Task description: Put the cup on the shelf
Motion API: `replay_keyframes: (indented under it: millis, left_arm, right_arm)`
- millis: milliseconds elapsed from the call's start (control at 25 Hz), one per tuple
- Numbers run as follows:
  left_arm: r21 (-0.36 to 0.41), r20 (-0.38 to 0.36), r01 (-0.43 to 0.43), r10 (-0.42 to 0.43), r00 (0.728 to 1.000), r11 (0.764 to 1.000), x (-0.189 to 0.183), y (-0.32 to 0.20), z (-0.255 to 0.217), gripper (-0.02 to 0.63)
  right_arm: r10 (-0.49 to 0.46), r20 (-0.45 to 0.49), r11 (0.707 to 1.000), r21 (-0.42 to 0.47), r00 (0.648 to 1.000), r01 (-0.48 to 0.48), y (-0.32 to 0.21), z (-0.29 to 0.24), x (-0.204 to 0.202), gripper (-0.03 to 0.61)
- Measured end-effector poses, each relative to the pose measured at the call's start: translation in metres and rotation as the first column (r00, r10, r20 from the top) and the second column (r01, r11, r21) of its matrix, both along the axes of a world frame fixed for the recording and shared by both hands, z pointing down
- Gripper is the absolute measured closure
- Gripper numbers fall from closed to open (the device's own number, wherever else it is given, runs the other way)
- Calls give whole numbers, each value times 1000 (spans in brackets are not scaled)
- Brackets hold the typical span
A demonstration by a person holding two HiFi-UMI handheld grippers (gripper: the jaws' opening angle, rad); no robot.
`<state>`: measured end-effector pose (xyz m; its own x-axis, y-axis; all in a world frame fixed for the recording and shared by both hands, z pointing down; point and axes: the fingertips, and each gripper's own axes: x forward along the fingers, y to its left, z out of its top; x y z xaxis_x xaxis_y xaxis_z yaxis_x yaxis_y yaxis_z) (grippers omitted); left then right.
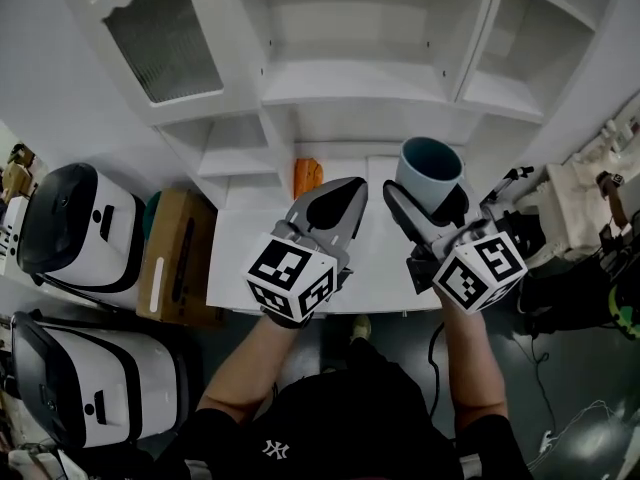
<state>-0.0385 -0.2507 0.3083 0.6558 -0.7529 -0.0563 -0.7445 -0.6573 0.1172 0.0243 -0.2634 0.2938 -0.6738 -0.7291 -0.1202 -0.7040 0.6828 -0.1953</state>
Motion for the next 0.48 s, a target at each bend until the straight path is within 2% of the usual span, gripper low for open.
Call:
replay_keyframes:
  millis: [480]
  left_arm:
    - [3,3,57,-57,998,998,27,-89,-8,614]
  right_arm:
    - [-36,-44,998,46,998,38,-96,-21,21,192]
